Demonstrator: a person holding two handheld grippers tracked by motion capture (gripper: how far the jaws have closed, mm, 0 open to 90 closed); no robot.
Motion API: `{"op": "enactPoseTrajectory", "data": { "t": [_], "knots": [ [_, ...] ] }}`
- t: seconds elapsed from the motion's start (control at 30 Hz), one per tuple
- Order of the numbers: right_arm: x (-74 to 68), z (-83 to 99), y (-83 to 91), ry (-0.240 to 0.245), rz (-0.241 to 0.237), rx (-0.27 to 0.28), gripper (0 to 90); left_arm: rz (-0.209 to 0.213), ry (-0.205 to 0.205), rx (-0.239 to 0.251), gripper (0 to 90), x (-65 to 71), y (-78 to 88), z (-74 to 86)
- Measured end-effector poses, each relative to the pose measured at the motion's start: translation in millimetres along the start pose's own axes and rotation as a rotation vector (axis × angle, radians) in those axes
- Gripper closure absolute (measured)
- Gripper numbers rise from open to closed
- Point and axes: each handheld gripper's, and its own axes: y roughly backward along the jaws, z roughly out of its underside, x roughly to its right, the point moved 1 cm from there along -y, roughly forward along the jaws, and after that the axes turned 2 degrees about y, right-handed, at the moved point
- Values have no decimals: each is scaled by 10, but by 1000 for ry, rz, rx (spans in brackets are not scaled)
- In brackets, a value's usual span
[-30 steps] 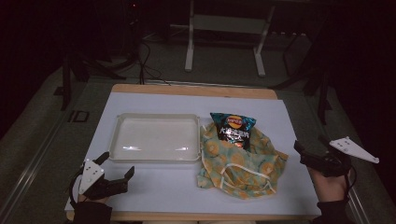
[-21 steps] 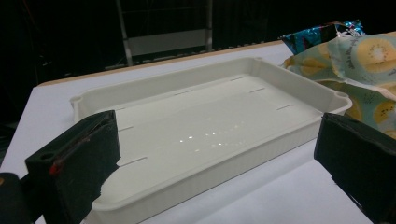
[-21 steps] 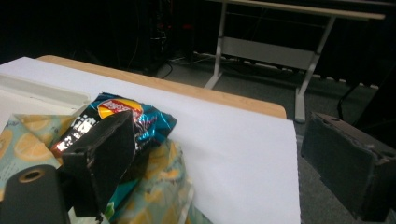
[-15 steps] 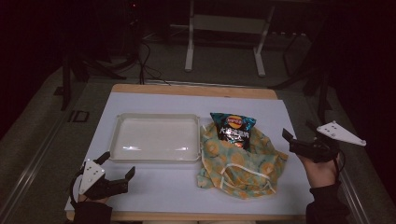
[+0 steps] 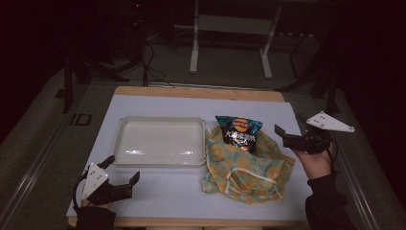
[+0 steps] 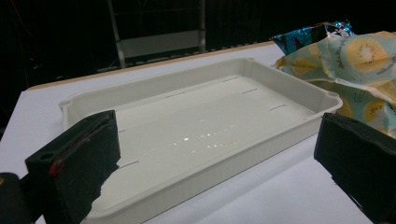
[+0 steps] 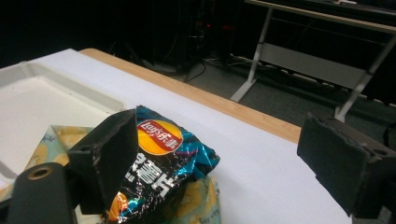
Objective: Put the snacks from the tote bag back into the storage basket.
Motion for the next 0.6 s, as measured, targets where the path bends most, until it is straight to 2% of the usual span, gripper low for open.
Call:
{"op": "enactPoseTrajectory", "data": {
  "t": [0.2, 0.43, 0.57, 0.6],
  "knots": [
    [-7, -11, -196, 2, -46, -38, 154, 2, -2, -2, 9, -2, -9, 0],
    [6, -11, -431, -29, -119, -50, 169, 7, -5, -3, 8, 3, -16, 2],
    [13, 11, -576, -21, -119, -60, 206, 11, -7, 0, 8, 5, -16, 1],
    [22, 22, -616, -26, -133, -61, 210, 13, -8, 3, 8, 5, -16, 1]
  ]
}}
